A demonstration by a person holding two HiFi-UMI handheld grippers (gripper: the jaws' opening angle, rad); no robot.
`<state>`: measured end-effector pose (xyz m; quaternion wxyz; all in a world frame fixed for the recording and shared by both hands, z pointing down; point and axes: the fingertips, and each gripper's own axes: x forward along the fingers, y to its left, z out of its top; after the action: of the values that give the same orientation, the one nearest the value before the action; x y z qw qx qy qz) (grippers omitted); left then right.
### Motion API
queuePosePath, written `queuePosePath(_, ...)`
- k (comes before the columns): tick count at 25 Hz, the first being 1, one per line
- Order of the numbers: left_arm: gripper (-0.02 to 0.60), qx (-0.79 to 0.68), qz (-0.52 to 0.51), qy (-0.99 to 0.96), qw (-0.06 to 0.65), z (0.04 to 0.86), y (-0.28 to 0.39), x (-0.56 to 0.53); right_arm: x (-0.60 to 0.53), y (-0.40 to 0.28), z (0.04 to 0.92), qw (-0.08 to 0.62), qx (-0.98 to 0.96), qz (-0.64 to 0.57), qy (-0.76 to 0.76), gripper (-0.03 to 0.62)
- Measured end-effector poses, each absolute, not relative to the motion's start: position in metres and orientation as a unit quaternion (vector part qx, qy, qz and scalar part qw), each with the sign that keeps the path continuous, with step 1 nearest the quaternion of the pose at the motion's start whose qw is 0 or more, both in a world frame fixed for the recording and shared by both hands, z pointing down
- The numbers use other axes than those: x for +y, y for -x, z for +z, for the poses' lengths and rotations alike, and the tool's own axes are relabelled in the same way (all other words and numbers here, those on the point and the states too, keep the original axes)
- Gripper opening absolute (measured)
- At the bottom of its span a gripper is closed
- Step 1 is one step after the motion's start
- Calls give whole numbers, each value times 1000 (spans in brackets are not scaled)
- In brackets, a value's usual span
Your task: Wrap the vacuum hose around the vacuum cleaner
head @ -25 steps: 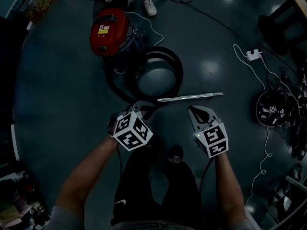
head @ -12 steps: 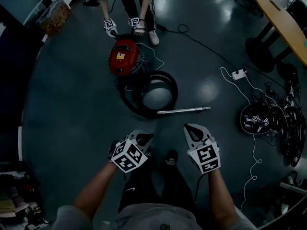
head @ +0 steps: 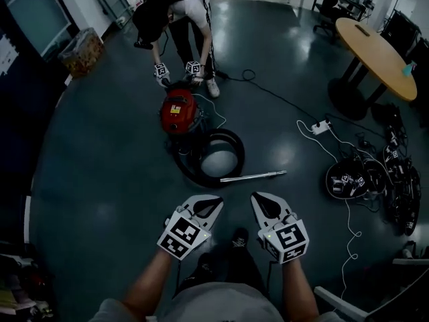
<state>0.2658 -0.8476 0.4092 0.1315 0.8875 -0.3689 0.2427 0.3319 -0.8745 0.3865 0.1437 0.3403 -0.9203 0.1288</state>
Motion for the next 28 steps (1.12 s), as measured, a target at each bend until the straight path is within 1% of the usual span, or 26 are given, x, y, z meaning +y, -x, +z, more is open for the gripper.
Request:
queuePosePath(6, 8, -368, 177, -907, 104, 353, -247, -817, -828, -305, 322, 125, -914, 82, -376, 4)
queuePosePath(14, 8, -373, 86, -918, 101, 282, -224, -775, -767, -271, 259, 78, -906, 46, -414, 4)
queuePosePath(20, 8, -363, 60, -927, 73, 249, -219, -745, -738, -264, 223, 41, -900, 26, -434, 3)
queuePosePath(28, 8, -351, 50, -933, 62, 232, -229, -722, -716, -265, 205, 36, -899, 5, -436, 3)
